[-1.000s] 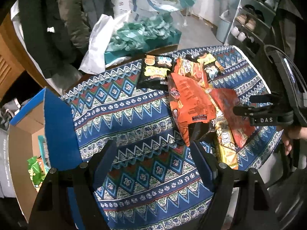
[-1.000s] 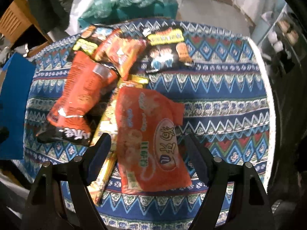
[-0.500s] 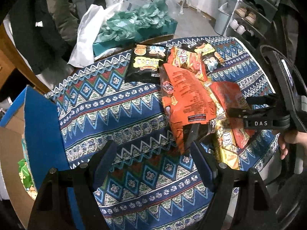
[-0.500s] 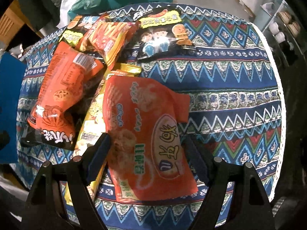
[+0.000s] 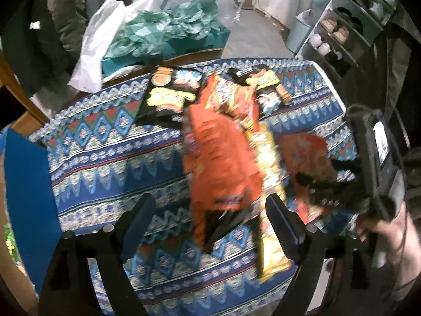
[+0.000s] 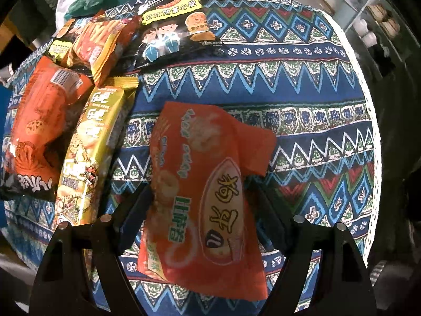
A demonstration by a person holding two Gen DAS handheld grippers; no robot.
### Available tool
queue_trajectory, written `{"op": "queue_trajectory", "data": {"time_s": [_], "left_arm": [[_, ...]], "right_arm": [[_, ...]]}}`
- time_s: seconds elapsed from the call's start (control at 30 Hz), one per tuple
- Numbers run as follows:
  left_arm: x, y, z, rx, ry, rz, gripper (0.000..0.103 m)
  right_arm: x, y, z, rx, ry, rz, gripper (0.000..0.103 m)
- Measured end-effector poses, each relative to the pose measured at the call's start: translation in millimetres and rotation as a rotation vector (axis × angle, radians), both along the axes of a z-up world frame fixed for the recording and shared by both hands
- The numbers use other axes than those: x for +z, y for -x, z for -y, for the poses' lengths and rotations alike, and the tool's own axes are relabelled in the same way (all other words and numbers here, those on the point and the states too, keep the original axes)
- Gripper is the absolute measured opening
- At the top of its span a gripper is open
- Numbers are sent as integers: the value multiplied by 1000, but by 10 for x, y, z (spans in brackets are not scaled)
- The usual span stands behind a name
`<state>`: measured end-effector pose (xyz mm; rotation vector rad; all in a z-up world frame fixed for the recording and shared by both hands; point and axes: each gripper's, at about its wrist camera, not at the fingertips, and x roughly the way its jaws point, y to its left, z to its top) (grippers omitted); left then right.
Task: Organize snacks
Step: 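Grasp the orange bag with the left tool while the right tool grasps the red bag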
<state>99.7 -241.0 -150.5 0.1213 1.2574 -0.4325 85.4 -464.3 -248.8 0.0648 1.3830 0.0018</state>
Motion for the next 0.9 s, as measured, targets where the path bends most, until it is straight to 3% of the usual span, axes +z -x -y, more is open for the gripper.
{"op": "queue_trajectory", "data": {"time_s": [0.2,0.3,0.37,0.57,0.63,0.7,0.9], "left_arm": [[-89,-109,263,1,-10,-29,87],[-173,-154,394,-10,-13,-41,87],[-278,-179,479,-21,-49,-44,87],[-567,-249,504,-25,-130,-80,87],[-628,-277,476,-13,-114,-97,87],[-655,-306,448,-5,-94,-100,87],[-635,-292,413,-53,-71,-81,79]], "right_arm": [[-63,-19,47,-19,-23,7,79],[-110,-35,-8,-4,11,15,80],[-145,-30,-125,24,68,17,80],[-196,6,-171,21,61,55,80],[-196,7,-179,27,52,56,77],[-136,16,-202,32,51,62,62],[-53,26,-149,45,41,61,53]]}}
